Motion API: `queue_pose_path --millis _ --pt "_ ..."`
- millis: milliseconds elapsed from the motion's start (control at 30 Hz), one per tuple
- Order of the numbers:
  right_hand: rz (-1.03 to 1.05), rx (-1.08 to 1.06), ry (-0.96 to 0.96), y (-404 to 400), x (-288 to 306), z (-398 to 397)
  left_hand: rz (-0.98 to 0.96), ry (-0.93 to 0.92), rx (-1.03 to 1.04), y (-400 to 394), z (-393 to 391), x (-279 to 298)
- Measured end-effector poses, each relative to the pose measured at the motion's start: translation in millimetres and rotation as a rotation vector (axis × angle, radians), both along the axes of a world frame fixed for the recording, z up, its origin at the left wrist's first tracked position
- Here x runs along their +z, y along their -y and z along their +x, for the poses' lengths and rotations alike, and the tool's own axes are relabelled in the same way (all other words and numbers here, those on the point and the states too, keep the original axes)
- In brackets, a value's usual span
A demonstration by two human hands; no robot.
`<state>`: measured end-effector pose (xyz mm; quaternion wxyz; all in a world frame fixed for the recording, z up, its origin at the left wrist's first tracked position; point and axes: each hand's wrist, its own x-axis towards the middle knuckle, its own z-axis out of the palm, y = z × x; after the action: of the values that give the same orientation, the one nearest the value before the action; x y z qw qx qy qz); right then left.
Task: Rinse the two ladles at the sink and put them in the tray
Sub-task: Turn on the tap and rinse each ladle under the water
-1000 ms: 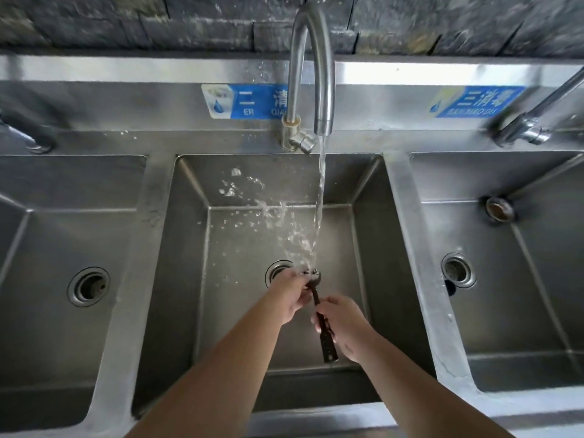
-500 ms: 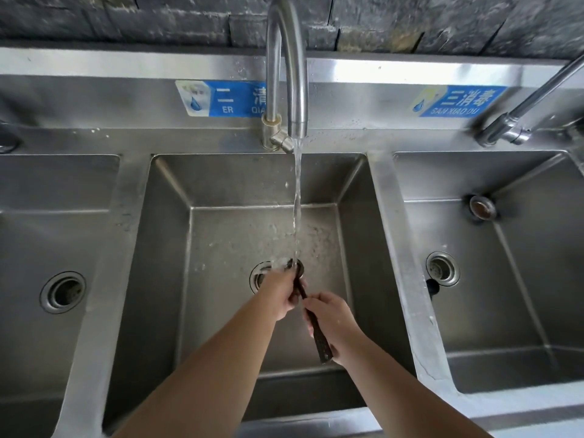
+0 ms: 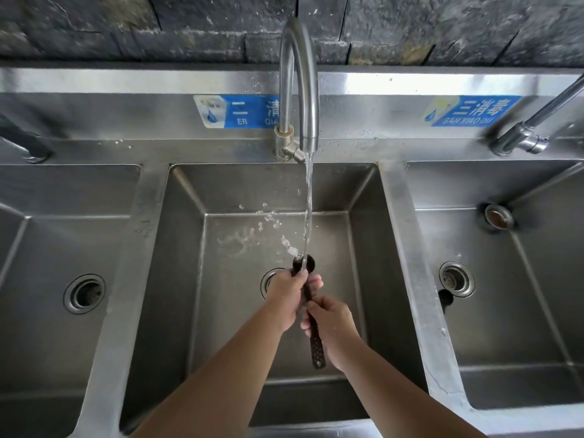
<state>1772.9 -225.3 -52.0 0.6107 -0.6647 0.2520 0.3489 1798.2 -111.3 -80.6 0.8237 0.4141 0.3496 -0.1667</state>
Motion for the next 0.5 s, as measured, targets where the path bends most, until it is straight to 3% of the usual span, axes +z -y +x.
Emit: queue_pose_path --millis 200,500 --pt "0.055 -0.064 0.046 -12 4 17 0.298 0.061 -0.217 -9 5 14" --pt "0.211 -0.123 0.062 -39 27 65 0.182 0.169 -0.162 -27 33 42"
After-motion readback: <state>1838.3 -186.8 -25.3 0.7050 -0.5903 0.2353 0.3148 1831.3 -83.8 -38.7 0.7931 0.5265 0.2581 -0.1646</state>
